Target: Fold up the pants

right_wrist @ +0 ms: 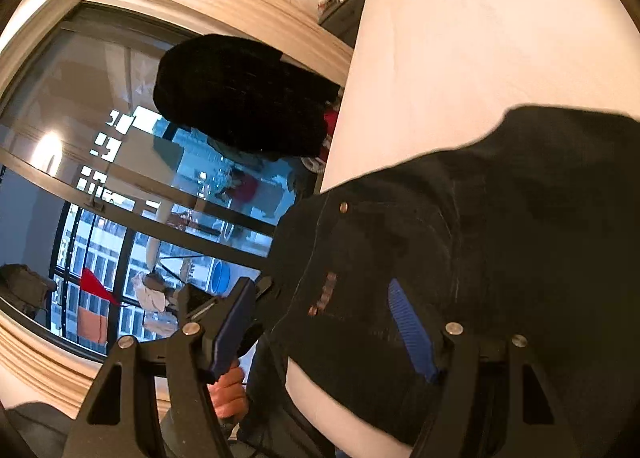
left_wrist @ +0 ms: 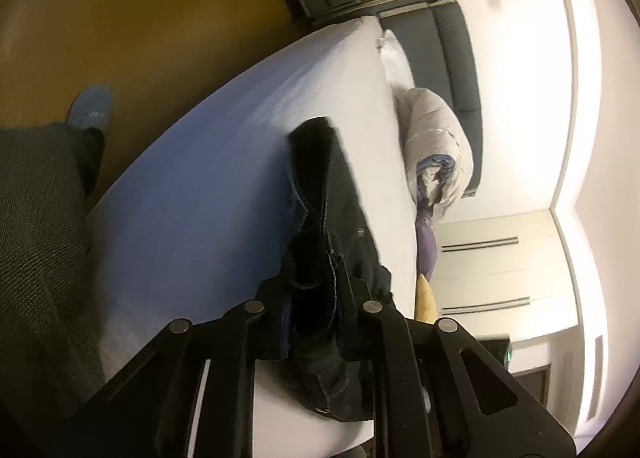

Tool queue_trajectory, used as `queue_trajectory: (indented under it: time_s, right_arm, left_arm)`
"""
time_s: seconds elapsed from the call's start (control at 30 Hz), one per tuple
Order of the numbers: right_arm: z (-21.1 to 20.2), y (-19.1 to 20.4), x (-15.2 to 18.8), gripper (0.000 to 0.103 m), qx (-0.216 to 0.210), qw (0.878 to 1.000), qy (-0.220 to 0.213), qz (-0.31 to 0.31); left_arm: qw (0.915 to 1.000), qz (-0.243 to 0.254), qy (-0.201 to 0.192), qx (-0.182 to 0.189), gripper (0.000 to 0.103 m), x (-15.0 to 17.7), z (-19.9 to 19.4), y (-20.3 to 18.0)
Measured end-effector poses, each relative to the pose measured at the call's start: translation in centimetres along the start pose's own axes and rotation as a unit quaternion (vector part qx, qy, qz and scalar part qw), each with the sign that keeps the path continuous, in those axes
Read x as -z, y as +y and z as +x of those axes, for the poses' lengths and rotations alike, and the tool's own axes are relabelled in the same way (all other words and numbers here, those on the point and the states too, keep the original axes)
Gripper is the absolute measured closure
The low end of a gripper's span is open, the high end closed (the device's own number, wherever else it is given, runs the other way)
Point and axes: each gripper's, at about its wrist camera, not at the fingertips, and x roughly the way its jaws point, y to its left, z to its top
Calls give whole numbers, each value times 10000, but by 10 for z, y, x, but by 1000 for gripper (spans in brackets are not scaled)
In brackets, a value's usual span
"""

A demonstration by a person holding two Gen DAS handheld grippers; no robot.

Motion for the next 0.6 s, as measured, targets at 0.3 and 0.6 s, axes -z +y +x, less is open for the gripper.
queue_trajectory:
  time_s: [0.3,0.6]
  right_arm:
    - [56,-63,-12,16,657,9900,855,905]
    - [49,-43,8,0,587,9972,428,188]
  left_arm:
    - [9949,1002,-29,-98,91,9,-3,-70]
    - [9752,2202,48,-208,91,39,12,-148]
